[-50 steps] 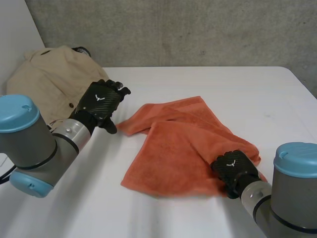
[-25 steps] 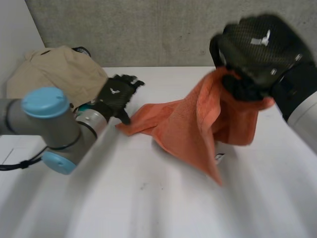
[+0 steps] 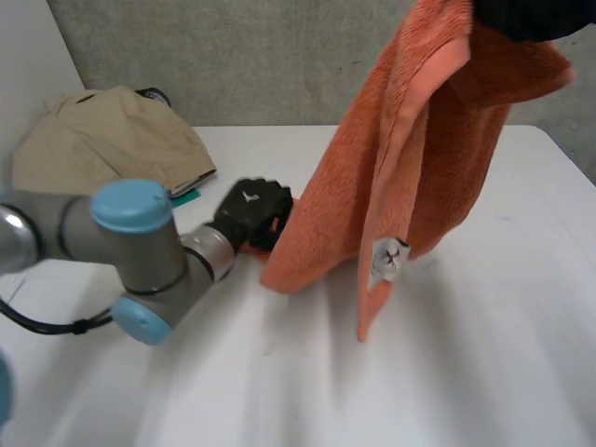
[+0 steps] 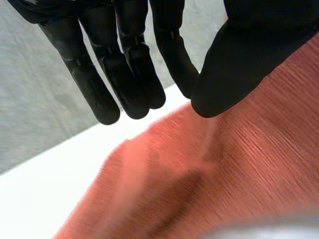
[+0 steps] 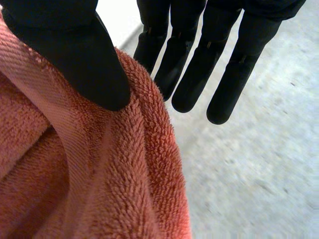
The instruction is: Fold the laundry.
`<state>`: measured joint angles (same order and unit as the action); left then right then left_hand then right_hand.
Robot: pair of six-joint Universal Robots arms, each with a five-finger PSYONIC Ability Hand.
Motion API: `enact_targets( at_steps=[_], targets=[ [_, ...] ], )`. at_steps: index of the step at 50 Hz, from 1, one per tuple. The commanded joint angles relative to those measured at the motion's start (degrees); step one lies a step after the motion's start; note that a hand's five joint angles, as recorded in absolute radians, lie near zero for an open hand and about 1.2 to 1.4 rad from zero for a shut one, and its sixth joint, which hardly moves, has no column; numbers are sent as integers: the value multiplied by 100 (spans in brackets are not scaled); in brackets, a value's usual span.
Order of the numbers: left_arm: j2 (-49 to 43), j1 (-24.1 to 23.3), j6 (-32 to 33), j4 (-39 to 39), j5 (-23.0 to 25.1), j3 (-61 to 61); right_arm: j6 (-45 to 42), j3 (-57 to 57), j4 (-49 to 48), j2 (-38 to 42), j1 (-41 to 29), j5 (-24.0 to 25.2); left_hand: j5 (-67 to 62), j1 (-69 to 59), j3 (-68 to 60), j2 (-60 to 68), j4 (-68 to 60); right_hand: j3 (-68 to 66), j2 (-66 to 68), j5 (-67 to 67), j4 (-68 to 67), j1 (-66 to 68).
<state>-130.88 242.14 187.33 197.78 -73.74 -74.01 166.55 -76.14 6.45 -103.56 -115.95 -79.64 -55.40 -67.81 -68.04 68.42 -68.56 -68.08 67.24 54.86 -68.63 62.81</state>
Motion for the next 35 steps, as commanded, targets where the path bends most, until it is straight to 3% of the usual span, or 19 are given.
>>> enact_targets(
  at_steps=[1,4,9,16,18,19,20,21,22,23,24,26,29,35],
  targets=[
    [1948,263,-65,-257,0,-938,-8,-7,40,624,1178,18,-1460,-1219,-1196,1158,-1144,-1192,1276,1514,-1137,1719],
    [2486,290,-47,-266,-8,-1238,-26,11,58,1266,1653,62,-1460,-1219,-1196,1158,-1144,-1192,1276,1514,-1137,1719],
    [3076,229,-12,-249,18,-1923,-61,90,14,2250,1865,71,-1460,-1219,-1196,1158,-1144,-1192,1276,1514,-1137,1719],
    [2465,158,23,-187,9,-2233,-87,652,-232,3920,1839,-43,-1460,-1219,-1196,1158,-1144,-1192,1276,1514,-1137,1719],
    [2164,167,32,-196,0,-2153,-96,915,-302,4421,1839,-166,847,1087,1110,-1148,1162,-1192,1276,1514,-1137,1719],
    [1902,141,41,-196,-34,-2022,-105,1021,-311,4571,1839,-271,3307,3548,3571,-3609,3623,-1192,1276,1514,-1137,1719],
    [1821,140,41,-205,-35,-1952,-122,1126,-311,4712,1839,-385,3532,3772,3795,-3833,3847,-1192,1276,1514,-1137,1719],
    [1759,140,41,-222,-44,-1890,-236,1327,-311,4939,1839,-751,3534,3774,3798,-3836,3849,-182,266,505,-127,709],
    [1663,184,23,-257,-44,-1767,-298,1373,-311,5002,1839,-868,3684,3924,3947,-3985,3999,1127,-1043,-804,1182,-600],
    [1645,219,14,-266,-44,-1714,-533,1452,-294,5073,1821,-1148,3802,4042,4066,-4104,4117,4920,-4836,-4598,4975,-4393],
    [1636,228,14,-266,-44,-1679,-684,1470,-294,5073,1821,-1281,3920,4160,4183,-4221,4235,5808,-5724,-5486,5863,-5281],
    [1627,316,14,-266,-44,-1634,-1244,1409,-250,4978,1786,-1580,4056,4296,4319,-4357,4371,5808,-5724,-5486,5863,-5281],
    [1662,518,14,-257,-44,-1661,-1572,1181,-259,4802,1716,-1652,4072,4312,4336,-4374,4387,5808,-5724,-5486,5863,-5281],
    [1811,720,14,-266,-35,-1705,-2284,-31,-259,3634,1233,-1186,4072,4313,4336,-4374,4388,5808,-5724,-5486,5863,-5281]
  ],
)
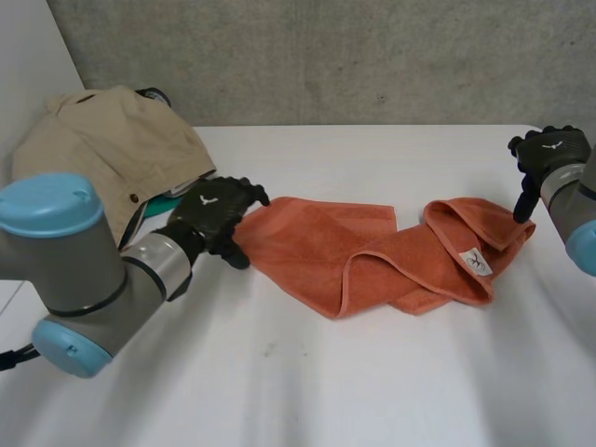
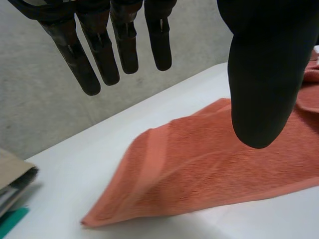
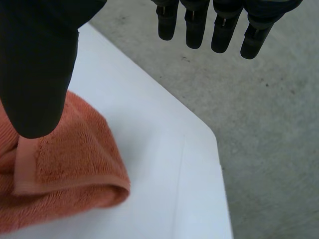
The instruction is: Fold the laundry.
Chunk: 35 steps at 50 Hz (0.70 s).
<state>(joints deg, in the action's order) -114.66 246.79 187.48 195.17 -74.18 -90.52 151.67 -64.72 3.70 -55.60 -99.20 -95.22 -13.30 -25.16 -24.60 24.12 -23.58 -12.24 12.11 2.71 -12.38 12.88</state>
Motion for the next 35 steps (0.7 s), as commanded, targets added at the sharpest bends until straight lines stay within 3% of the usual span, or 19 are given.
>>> enact_targets(
  at_steps=[1,6,12,18,31,35],
  targets=[
    [216,256,-1,-5,9,-63,-858,-1305,34,-1338,-486,433,-138,48,-8,56,-111,224,-211,-271,238,-288],
    [269,256,-19,-14,9,-63,-1192,-2358,131,-2287,-645,855,-138,48,-8,56,-111,224,-211,-271,238,-288],
    [269,238,-28,-14,9,-115,-2105,-3177,-18,-2324,-812,1269,-138,48,-8,56,-111,-457,469,410,-442,392],
    [295,229,-19,-14,18,-195,-2878,-3599,-702,-1877,-795,1366,-88,98,42,5,-60,-794,807,747,-779,730],
    [374,247,-19,-14,18,-274,-3381,-3328,-2092,-444,-715,1375,-71,115,59,-12,-43,-911,924,864,-896,847],
    [392,247,-28,-14,18,-274,-3591,-3135,-2216,-172,-698,1331,-54,132,76,-29,-26,-2688,2701,2641,-2674,2624]
  ],
)
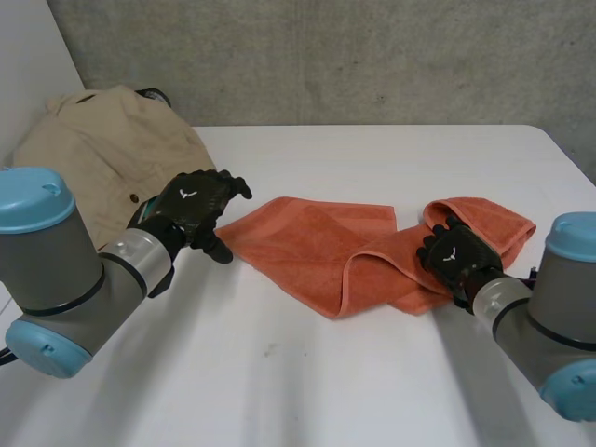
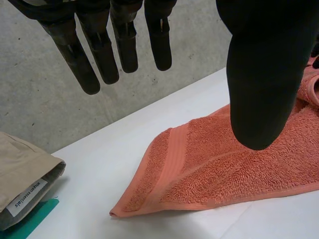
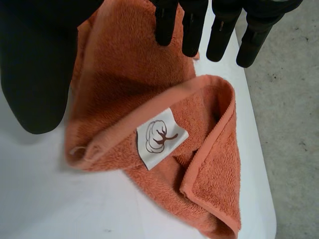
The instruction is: Fold the laundry.
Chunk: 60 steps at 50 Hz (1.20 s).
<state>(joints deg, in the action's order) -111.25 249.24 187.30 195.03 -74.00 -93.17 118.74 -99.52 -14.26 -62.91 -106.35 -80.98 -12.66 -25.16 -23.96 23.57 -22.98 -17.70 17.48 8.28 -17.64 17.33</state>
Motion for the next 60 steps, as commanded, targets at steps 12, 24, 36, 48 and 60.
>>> enact_targets(
  at_steps=[12,24,36,48,60],
  targets=[
    [183,28,-9,18,0,26,491,671,-569,-878,132,-375,-67,182,63,-23,-36,-6230,6252,6172,-6236,6267],
    [-116,28,17,18,9,18,2167,1584,1520,-1637,71,-348,403,653,534,-494,435,-6230,6252,6172,-6236,6267],
    [-687,-78,-18,9,9,140,4007,2217,2358,-2276,-166,-147,841,1091,971,-931,873,-6230,6252,6172,-6236,6267],
    [-1522,-517,-35,-88,-18,887,4693,2798,2850,-3526,-395,240,841,1091,971,-931,873,-6230,6252,6172,-6236,6267],
    [-2235,-702,-62,-79,-1159,1951,5045,2719,2991,-4036,-361,381,-5734,-5484,-5604,5643,-5702,-6230,6252,6172,-6236,6267]
  ],
)
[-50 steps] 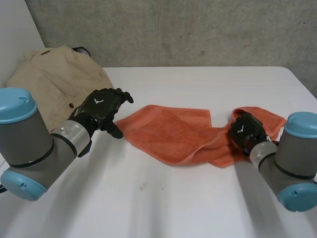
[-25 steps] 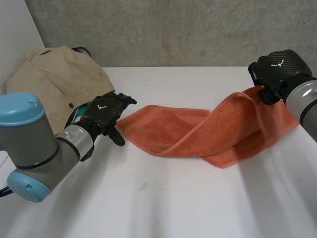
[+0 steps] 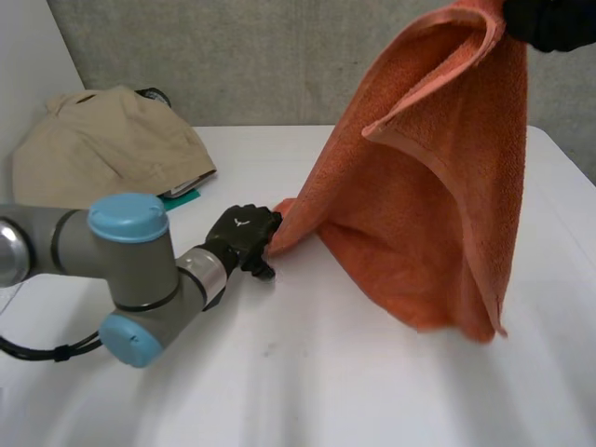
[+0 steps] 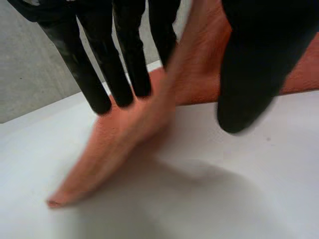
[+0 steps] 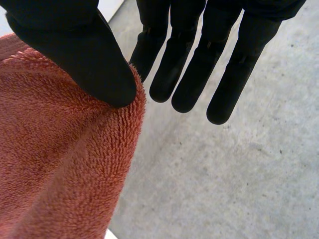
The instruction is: Fold the laundry.
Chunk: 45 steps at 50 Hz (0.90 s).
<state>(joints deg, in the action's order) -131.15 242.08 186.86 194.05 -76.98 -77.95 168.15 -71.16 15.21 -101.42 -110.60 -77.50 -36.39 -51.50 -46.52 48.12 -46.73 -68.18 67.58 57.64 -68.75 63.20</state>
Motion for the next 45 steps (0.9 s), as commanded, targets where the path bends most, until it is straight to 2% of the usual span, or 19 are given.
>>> enact_targets(
  at_steps=[1,4,8,12,16,21,26,30,34,36,39,41,44,45],
  targets=[
    [-218,41,-18,10,-1150,421,104,-143,52,-185,108,42,-3361,-2850,-3348,3188,-3327,-1182,1242,1236,-1125,1680],
    [71,138,0,28,-1407,316,78,-284,70,-177,328,77,-3361,-2850,-3348,3188,-3327,-1182,1242,1236,-1125,1680],
    [1124,497,-26,54,-1267,-236,-71,-468,96,-80,785,95,-3361,-2850,-3348,3188,-3327,-1182,1242,1236,-1125,1680],
    [2554,814,9,72,-689,-948,-563,-556,87,288,1207,121,-3361,-2850,-3348,3188,-3327,-1182,1242,1236,-1125,1680],
    [3409,859,26,-33,-196,-1213,-1213,-600,140,842,1541,86,-3361,-2850,-3348,3188,-3327,-1182,1242,1236,-1125,1680],
    [3772,850,44,-341,148,-1459,-2021,-706,324,1614,1550,7,-3361,-2850,-3348,3188,-3327,-1182,1242,1236,-1125,1680],
    [3378,850,70,-421,175,-1591,-2348,-627,360,2502,1366,-81,-3361,-2850,-3348,3188,-3327,-1182,1242,1236,-1125,1680],
    [2394,859,245,-438,157,-1407,-2409,-460,325,3188,1155,-467,-3361,-2850,-3348,3188,-3327,-1182,1242,1236,-1125,1680],
    [1427,824,790,-429,96,-741,-2480,40,123,3786,970,-941,-3361,-2850,-3348,3188,-3327,-1182,1242,1236,-1125,1680],
    [900,789,1141,-438,-36,49,-2506,373,-96,3980,909,-1126,-3361,-2850,-3348,3188,-3327,-1182,1242,1236,-1125,1680],
    [452,701,1370,-412,-386,1268,-2497,1068,-798,4165,856,-1425,-3361,-2850,-3348,3188,-3327,-1182,1242,1236,-1125,1680],
    [388,657,1319,-377,-580,1938,-2454,1523,-1560,4165,838,-1609,-3361,-2850,-3348,3188,-3327,-1182,1242,1236,-1125,1680],
    [406,674,1029,-105,-844,2959,-2436,1807,-2476,4113,830,-1654,-3361,-2850,-3348,3188,-3327,-1182,1242,1236,-1125,1680],
    [415,683,924,9,-897,3135,-2488,1877,-3053,4034,821,-1619,-3361,-2850,-3348,3188,-3327,-1182,1242,1236,-1125,1680]
  ],
)
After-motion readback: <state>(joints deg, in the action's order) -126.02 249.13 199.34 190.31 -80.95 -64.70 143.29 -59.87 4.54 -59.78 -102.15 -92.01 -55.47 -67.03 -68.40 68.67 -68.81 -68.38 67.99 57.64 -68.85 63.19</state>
